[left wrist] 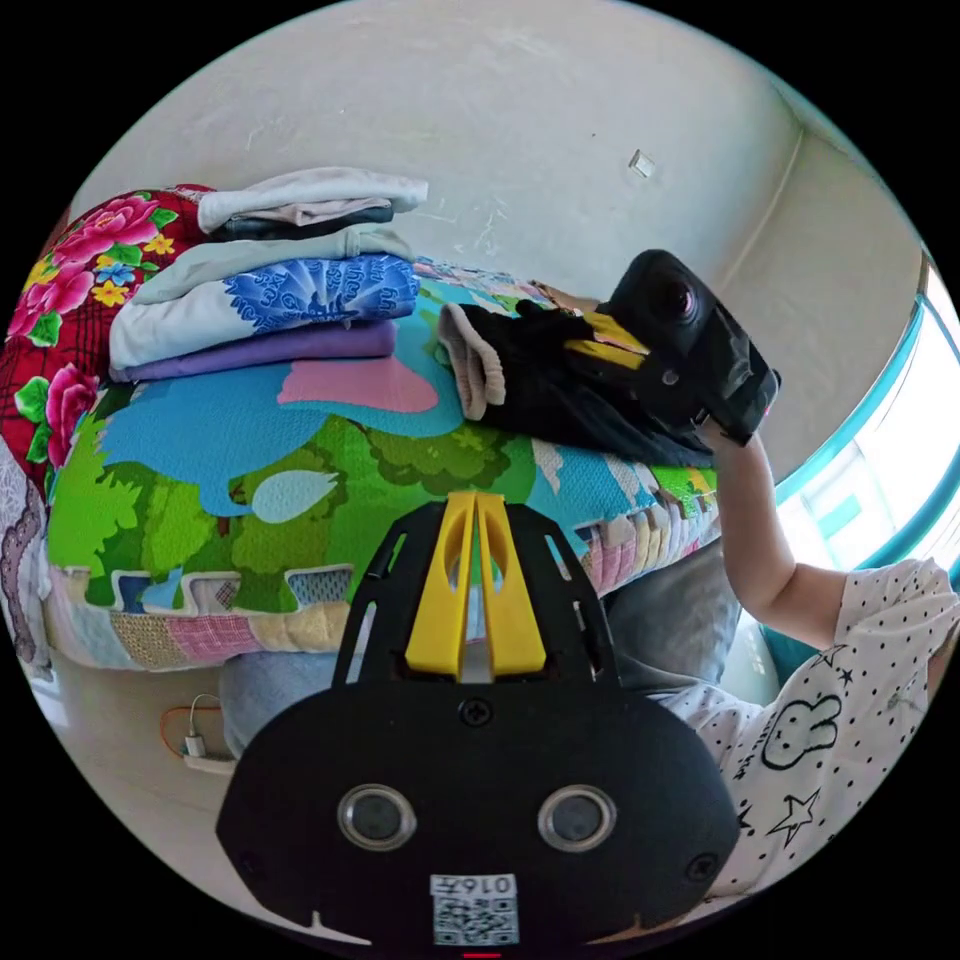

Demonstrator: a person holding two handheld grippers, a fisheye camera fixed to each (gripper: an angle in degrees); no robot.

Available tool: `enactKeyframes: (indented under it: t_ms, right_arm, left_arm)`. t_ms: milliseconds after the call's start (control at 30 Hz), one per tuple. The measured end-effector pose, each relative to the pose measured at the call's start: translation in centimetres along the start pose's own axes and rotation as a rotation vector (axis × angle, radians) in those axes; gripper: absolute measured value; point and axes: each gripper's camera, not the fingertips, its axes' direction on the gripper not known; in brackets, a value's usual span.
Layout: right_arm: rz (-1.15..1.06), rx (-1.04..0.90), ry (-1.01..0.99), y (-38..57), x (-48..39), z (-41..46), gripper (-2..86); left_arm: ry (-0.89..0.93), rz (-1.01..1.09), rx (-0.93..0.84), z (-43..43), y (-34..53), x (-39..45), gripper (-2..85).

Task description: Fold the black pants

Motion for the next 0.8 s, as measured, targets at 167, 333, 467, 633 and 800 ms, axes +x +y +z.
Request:
enactKeyframes:
  t_ms: [167, 333, 467, 633, 800]
  right_arm:
    - [0.289, 0.041, 0.028, -2.8, 7.0, -4.5, 6.6]
    - [0.027, 0.135, -0.013, -7.1, 0.1, -8.3, 6.7]
    - [-0.104, 0.089, 0.044, -9.0, -7.1, -6.9, 6.9]
    - [0.006, 0.073, 0.021, -10.0, -3.6, -8.0, 6.9]
    - [-0.122, 0.055, -0.150, -9.8, -5.7, -6.5, 7.3]
  left_arm:
    - [0.012, 0.020, 0.010, 0.5, -0.1, -0.5, -1.0]
    - [0.048, 0.054, 0.020, 0.9, -0.4, -0.3, -1.0]
    - [0.043, 0.049, 0.010, 1.2, 0.0, -0.9, -1.0]
    - [0.066, 0.028, 0.015, 1.4, -0.2, -2.1, -1.0]
    - [0.101, 0.040, 0.021, 1.5, -0.8, -1.9, -1.0]
